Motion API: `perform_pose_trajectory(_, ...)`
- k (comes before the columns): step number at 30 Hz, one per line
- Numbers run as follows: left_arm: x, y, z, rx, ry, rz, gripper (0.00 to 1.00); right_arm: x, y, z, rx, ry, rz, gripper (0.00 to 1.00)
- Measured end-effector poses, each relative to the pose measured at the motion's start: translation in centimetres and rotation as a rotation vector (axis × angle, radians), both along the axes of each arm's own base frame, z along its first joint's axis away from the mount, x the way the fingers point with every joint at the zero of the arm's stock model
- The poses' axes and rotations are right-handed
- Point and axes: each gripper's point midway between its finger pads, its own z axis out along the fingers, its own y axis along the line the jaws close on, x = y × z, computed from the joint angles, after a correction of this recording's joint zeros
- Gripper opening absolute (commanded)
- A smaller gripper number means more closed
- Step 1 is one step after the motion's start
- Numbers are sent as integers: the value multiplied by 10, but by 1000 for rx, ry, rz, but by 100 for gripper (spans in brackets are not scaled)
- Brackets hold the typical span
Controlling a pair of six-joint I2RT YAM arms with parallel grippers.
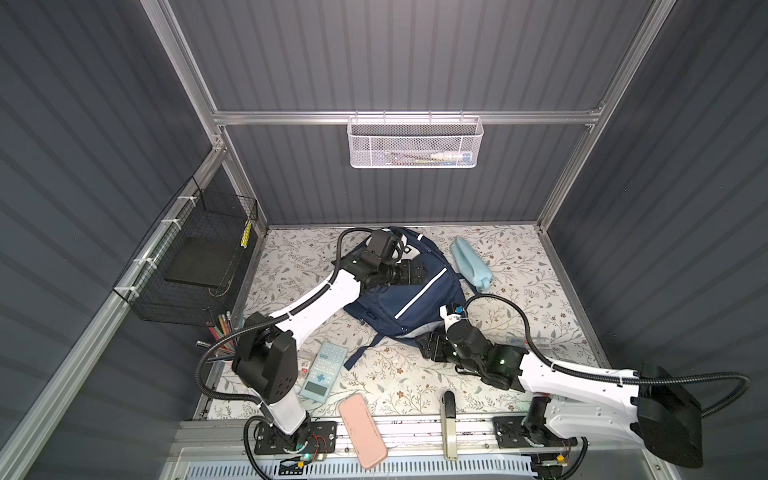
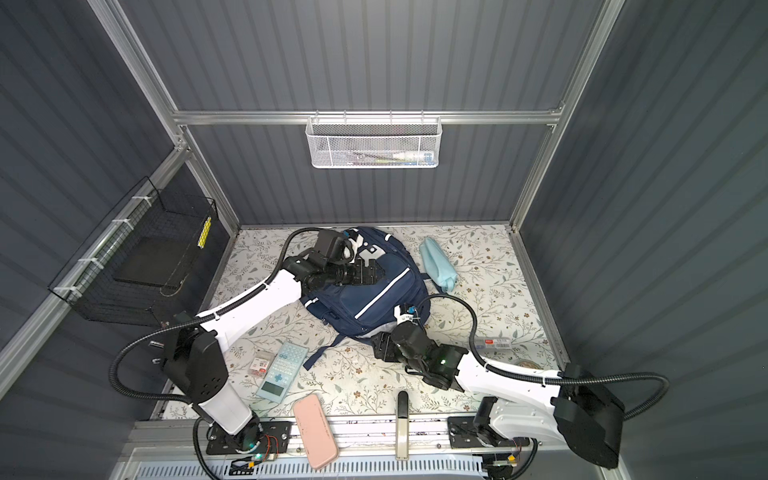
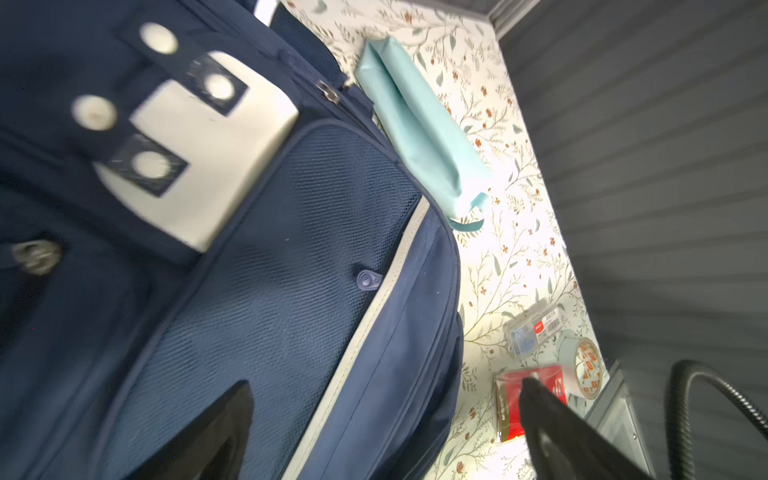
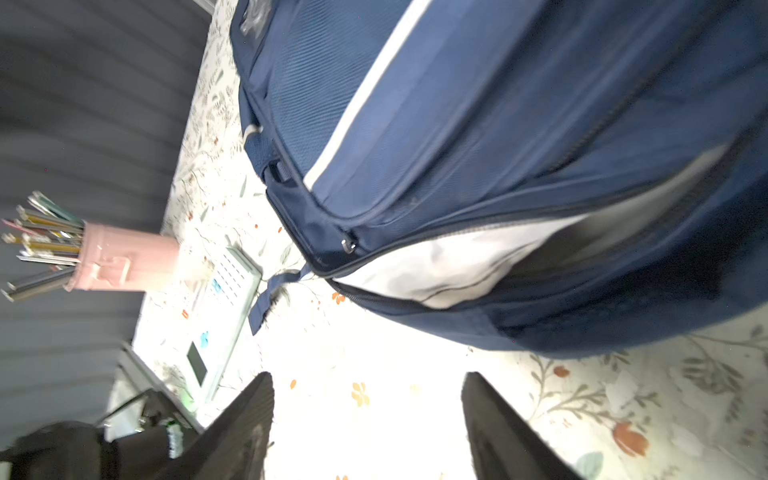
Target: Pack the student bag
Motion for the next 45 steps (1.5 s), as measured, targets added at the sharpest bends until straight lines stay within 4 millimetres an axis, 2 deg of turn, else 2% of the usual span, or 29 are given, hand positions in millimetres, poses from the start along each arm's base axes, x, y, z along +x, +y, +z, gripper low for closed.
perform_pose_trajectory(2, -3, 25, 8, -29, -3, 58, 100, 0, 9, 0, -24, -1, 9, 79)
perform_pose_trajectory(5, 1, 75, 12, -89, -3, 187, 100, 8, 28, -4, -61, 7, 23, 85)
perform_pose_trajectory(7, 2, 106, -1, -116, 24, 275, 100, 15, 42, -6, -76, 10, 37, 92)
perform_pose_trajectory(9, 0, 134, -24, -114, 73, 359, 100, 20, 60, -7, -90, 13, 64, 93)
perform_pose_trajectory(12, -9, 152, -56, -89, 150, 432, 100, 28, 88, -6, -106, 11, 104, 94)
perform_pose_trajectory(15, -17, 160, -80, -86, 209, 492, 98, 31, 105, -2, -94, 3, 138, 97)
perform_pose_trajectory(17, -23, 165, -96, -102, 241, 542, 91, 30, 111, -3, -92, 6, 158, 98)
perform_pose_trajectory(21, -35, 175, -129, -143, 299, 650, 82, 28, 118, -14, -102, 28, 186, 98)
perform_pose_trajectory(24, -40, 181, -146, -185, 321, 727, 75, 26, 120, -18, -105, 40, 198, 98)
perform_pose_trajectory(27, -38, 183, -151, -232, 320, 771, 74, 25, 123, -16, -89, 38, 210, 98)
perform_pose_trajectory(31, -21, 179, -155, -284, 295, 786, 66, 24, 131, -10, -53, 22, 239, 97)
perform_pose_trajectory(34, -13, 175, -166, -295, 297, 783, 50, 22, 138, -6, -24, 14, 261, 97)
perform_pose_trajectory(37, -9, 171, -175, -305, 312, 775, 28, 21, 143, -11, -18, 16, 279, 96)
perform_pose_trajectory(39, -7, 169, -173, -317, 303, 764, 12, 20, 145, -17, -25, 24, 290, 95)
perform_pose_trajectory(41, -5, 166, -169, -334, 291, 753, 0, 18, 147, -25, -30, 33, 307, 93)
perform_pose_trajectory(45, -7, 165, -160, -338, 289, 735, 0, 17, 155, -36, -23, 42, 331, 88)
